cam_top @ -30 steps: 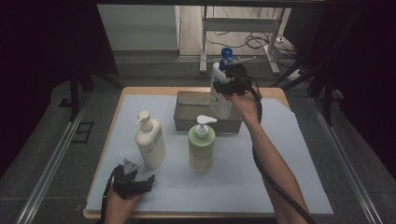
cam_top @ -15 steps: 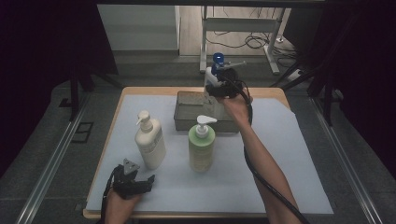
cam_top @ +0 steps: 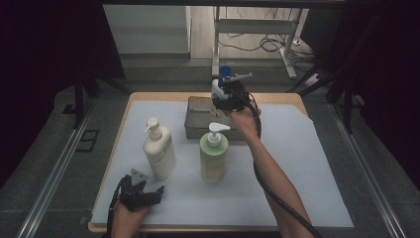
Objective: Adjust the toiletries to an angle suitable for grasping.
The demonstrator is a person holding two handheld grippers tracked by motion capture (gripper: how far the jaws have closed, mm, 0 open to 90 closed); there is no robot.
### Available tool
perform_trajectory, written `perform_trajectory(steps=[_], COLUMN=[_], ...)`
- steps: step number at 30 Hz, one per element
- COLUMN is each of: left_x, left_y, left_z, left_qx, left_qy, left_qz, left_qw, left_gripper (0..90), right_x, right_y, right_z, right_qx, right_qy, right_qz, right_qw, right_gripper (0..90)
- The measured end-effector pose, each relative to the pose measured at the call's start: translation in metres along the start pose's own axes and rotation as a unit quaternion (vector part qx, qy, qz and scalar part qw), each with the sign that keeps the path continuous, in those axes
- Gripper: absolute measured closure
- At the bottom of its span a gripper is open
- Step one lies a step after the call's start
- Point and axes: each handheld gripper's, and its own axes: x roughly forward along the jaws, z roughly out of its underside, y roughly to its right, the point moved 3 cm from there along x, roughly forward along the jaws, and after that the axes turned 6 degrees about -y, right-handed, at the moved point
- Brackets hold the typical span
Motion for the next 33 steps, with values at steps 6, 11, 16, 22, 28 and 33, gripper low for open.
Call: perform_trajectory(steps=[6, 11, 16, 22, 28, 33], left_x=[0.0, 0.0, 0.0, 0.0, 0.0, 0.0], left_y=[0.0, 0.0, 0.0, 0.0, 0.0, 0.0], left_z=[0.0, 0.0, 0.0, 0.0, 0.0, 0.0], left_qx=[0.0, 0.0, 0.0, 0.0, 0.0, 0.001], left_qy=[0.0, 0.0, 0.0, 0.0, 0.0, -0.001], left_qz=[0.0, 0.0, 0.0, -0.001, -0.001, -0.001], left_qw=[1.0, 1.0, 1.0, 1.0, 1.0, 1.0], left_gripper=[11.8, 11.8, 11.8, 11.9, 11.9, 11.8], right_x=[0.007, 0.013, 0.017, 0.018, 0.02, 0.015], right_y=[-0.002, 0.0, 0.0, 0.005, 0.006, 0.007], right_z=[0.008, 0.013, 0.017, 0.018, 0.02, 0.023], right_qx=[-0.004, -0.002, -0.001, 0.012, 0.003, -0.004], right_qy=[-0.007, -0.012, -0.015, -0.01, -0.006, 0.0], right_qz=[0.006, 0.009, 0.009, 0.0, -0.015, -0.011], right_qw=[0.9999, 0.9999, 0.9998, 0.9999, 0.9999, 0.9999], right_gripper=[40.0, 39.9, 39.6, 38.5, 29.7, 26.1])
